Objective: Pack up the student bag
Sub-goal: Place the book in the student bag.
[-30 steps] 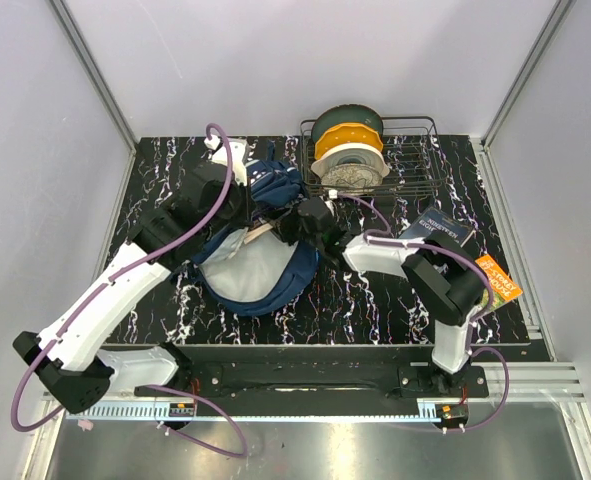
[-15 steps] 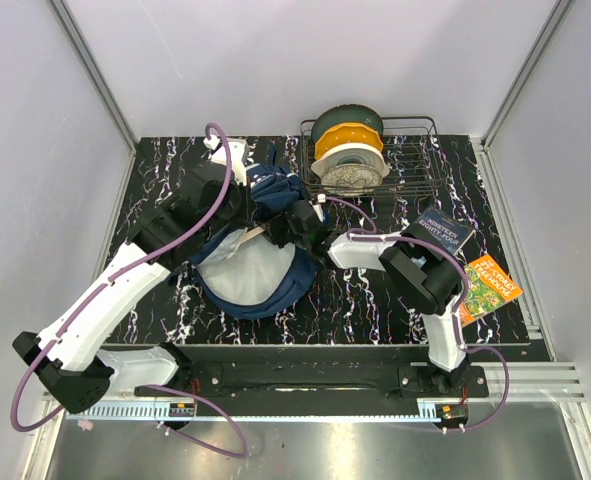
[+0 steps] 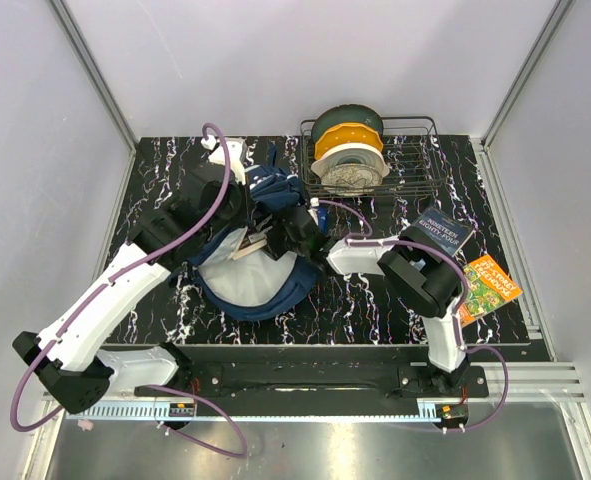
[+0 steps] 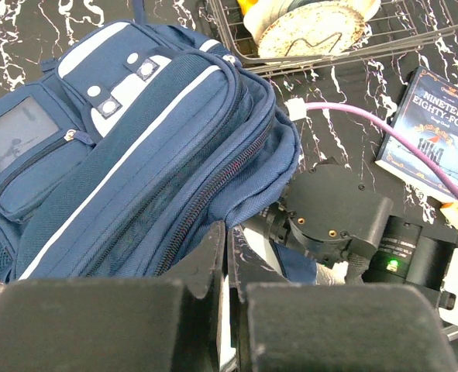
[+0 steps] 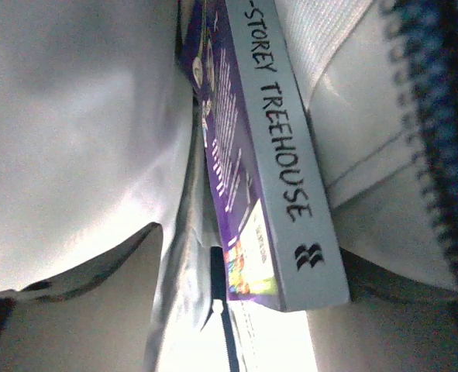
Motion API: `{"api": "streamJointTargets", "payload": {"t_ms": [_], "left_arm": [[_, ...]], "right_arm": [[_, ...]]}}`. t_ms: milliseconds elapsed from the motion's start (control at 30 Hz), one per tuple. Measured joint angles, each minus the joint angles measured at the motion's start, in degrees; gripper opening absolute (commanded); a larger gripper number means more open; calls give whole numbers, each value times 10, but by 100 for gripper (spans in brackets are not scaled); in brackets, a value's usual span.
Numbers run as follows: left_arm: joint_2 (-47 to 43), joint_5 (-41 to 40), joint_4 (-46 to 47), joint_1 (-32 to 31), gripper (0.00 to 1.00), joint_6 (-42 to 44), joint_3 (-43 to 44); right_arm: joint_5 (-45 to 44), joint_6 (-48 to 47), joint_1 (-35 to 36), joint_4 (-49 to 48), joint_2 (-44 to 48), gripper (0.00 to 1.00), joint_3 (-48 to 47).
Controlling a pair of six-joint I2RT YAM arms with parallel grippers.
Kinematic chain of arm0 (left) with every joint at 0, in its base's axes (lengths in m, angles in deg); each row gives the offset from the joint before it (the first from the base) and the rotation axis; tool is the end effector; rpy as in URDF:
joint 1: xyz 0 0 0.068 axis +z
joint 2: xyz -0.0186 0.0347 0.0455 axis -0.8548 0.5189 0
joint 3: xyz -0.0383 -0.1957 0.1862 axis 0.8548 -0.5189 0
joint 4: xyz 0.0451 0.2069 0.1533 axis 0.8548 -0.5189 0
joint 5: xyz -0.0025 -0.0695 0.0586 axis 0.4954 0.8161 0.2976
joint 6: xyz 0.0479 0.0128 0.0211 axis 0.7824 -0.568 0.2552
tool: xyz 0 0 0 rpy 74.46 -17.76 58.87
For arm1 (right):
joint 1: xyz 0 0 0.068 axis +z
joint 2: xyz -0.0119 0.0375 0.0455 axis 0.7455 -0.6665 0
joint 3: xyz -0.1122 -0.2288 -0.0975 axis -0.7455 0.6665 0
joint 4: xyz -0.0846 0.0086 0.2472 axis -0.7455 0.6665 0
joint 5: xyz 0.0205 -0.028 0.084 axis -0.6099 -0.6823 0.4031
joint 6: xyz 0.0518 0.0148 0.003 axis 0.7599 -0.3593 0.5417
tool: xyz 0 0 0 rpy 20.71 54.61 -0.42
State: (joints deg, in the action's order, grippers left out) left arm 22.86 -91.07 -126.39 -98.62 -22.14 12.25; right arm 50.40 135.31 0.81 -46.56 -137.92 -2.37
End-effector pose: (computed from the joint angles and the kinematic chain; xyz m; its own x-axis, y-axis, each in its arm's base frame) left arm 0.1898 -0.1454 0.4181 -0.5099 -0.0353 -0.8595 0.2540 0.9484 -0.1896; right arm 0.2946 0.3357 0.1664 -0.7268 0.6847 -0.0533 0.2294 0.3152 0.9209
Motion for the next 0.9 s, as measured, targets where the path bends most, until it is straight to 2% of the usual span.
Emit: {"api": "streamJointTargets", "payload": {"t_ms": [133,367,500,633,733,767,900], "left_arm": [[-1,-9,3,-2,0,-4,-8],[-2,-24,10,-3,0,-7,-8],[-2,-29,13,-3,0,-8,-10],[-2,-28,19,1,0,-9,-19],[-5,-27,33,6,0,-9,-30],[-6,-27,39,8,0,-11,-33],[-7,-26,41,16,0,-10,-36]], "right_arm": [[10,-25,0,6,23,85,21],[46,-54,0,30,70,88,39],[67,-62,1,37,105,89,84],[75,-96,4,56,182,91,138],[81,-123,5,63,226,89,143],[88,-128,5,61,235,81,143],[100,-146,5,58,253,79,150]]}}
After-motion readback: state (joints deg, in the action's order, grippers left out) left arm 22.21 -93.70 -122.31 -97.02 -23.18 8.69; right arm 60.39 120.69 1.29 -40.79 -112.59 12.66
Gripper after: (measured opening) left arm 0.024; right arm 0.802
